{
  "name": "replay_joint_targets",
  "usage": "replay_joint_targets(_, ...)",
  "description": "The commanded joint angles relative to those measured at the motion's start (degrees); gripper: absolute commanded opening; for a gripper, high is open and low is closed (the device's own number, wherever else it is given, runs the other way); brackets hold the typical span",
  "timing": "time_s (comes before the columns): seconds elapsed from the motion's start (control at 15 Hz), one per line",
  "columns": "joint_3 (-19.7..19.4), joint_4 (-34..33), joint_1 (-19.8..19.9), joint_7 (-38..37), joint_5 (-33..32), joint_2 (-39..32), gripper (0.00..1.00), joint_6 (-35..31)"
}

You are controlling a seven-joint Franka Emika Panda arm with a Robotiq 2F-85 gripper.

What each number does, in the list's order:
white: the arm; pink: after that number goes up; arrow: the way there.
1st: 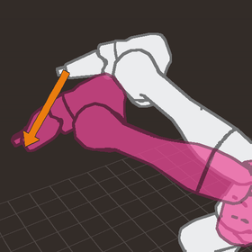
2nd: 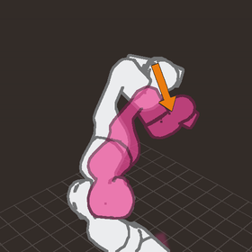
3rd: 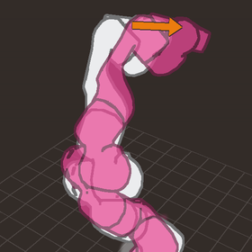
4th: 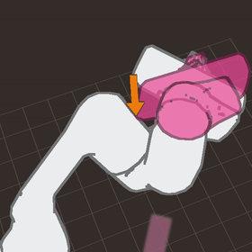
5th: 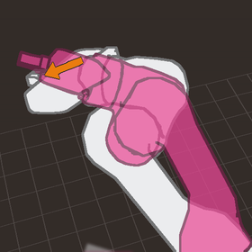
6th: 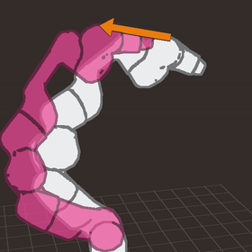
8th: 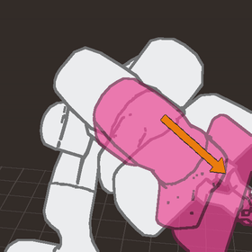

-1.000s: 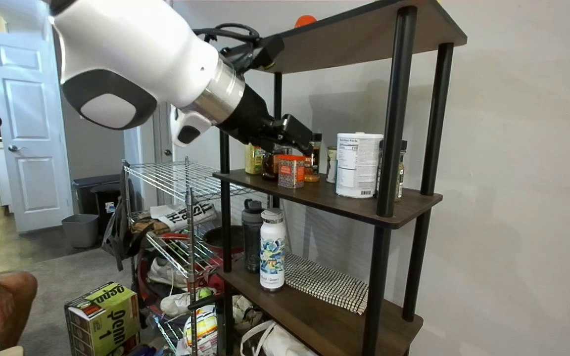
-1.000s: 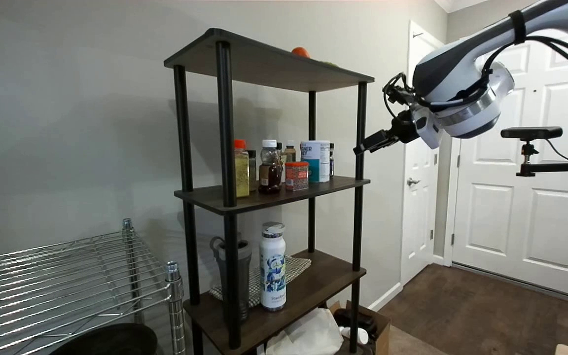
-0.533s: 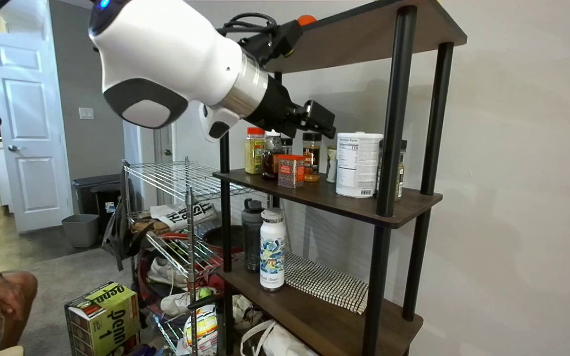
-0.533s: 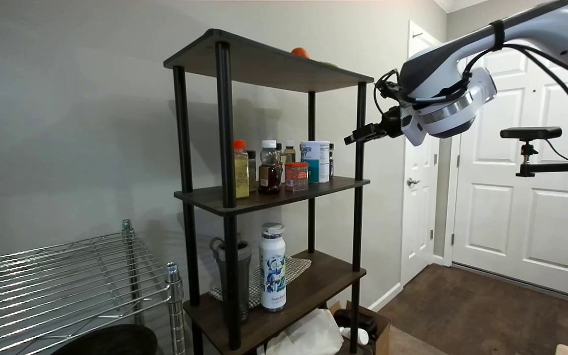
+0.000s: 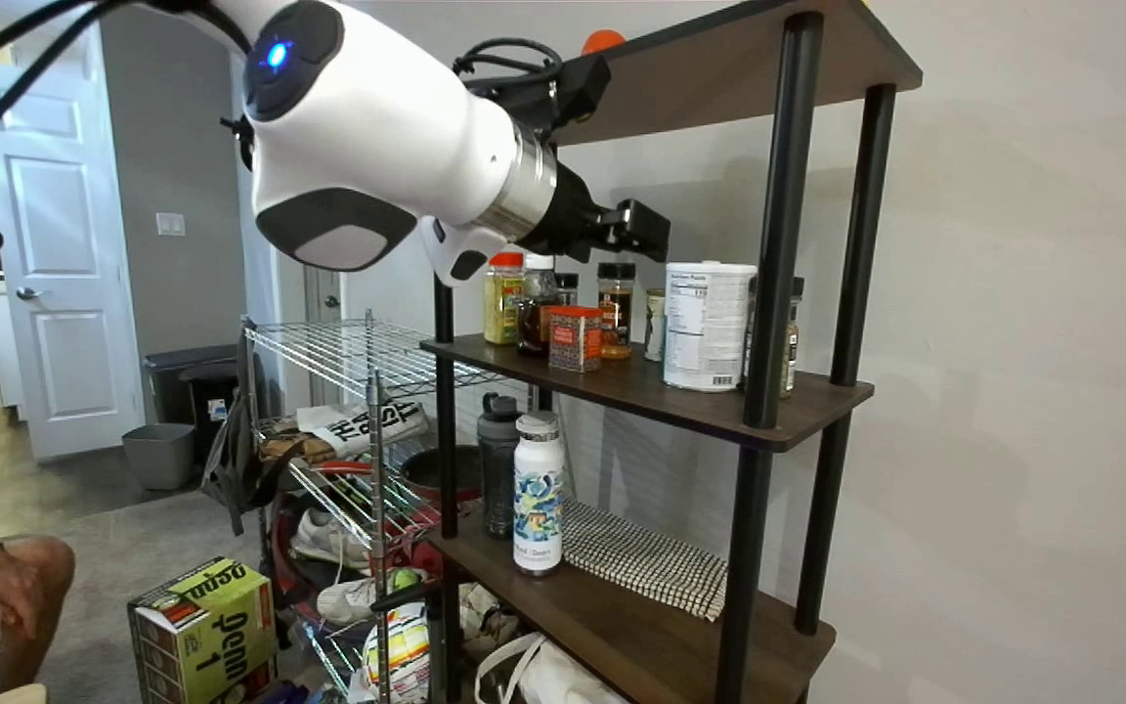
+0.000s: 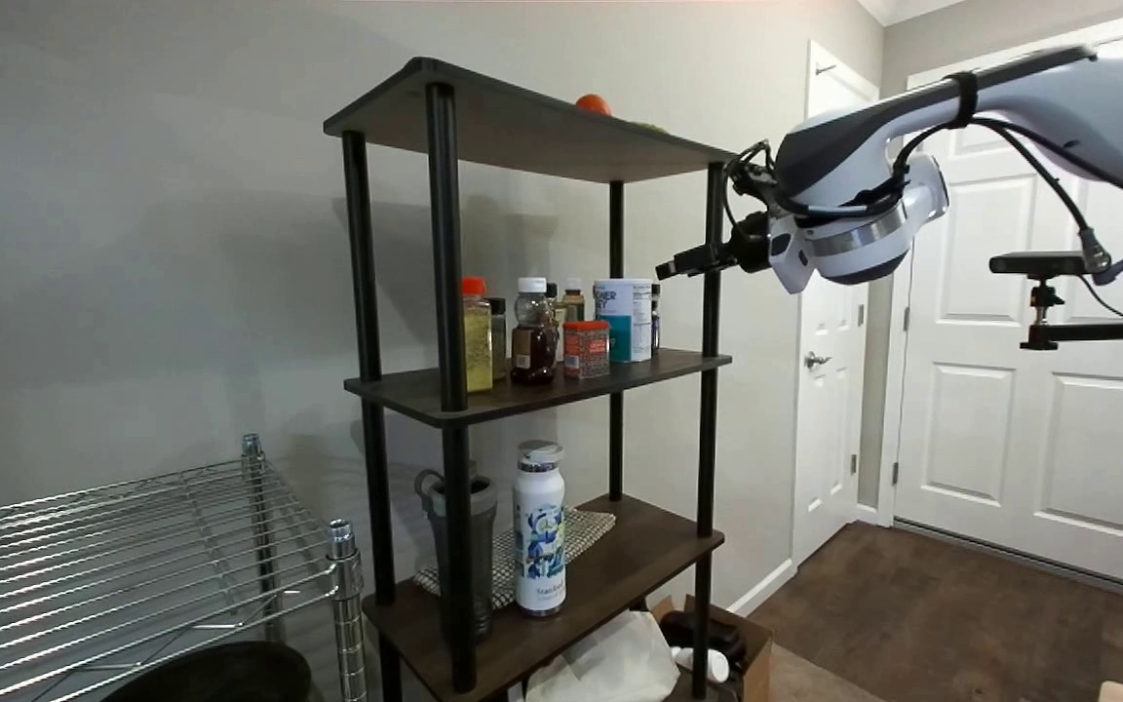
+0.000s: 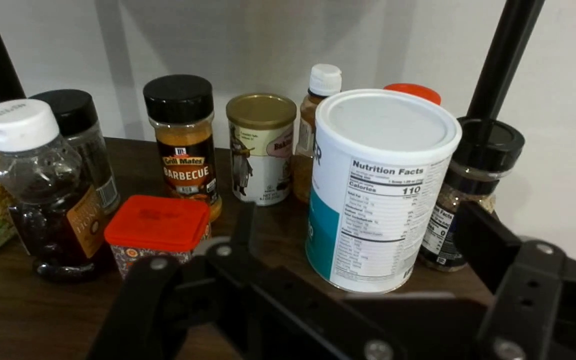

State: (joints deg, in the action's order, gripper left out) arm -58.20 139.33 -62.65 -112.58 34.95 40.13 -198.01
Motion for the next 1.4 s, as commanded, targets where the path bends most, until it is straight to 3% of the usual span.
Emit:
replay_joint_targets(0.0, -0.29, -0.08, -0.07, -1.17, -1.58, 0.23, 1.0, 0.31)
replay_joint_targets(0.6, -0.48, -0.11, -0.61, -1.04, -1.98, 1.39, 1.0, 0.26)
replay_joint_targets(1.07, -2.28, -10.54, -1.19, -2.9, 0.17, -5.93, 1.0, 0.09)
replay_joint_targets(1.33, -0.84, -9.06, 0.44, -6.19, 4.08, -8.95, 1.0, 0.27)
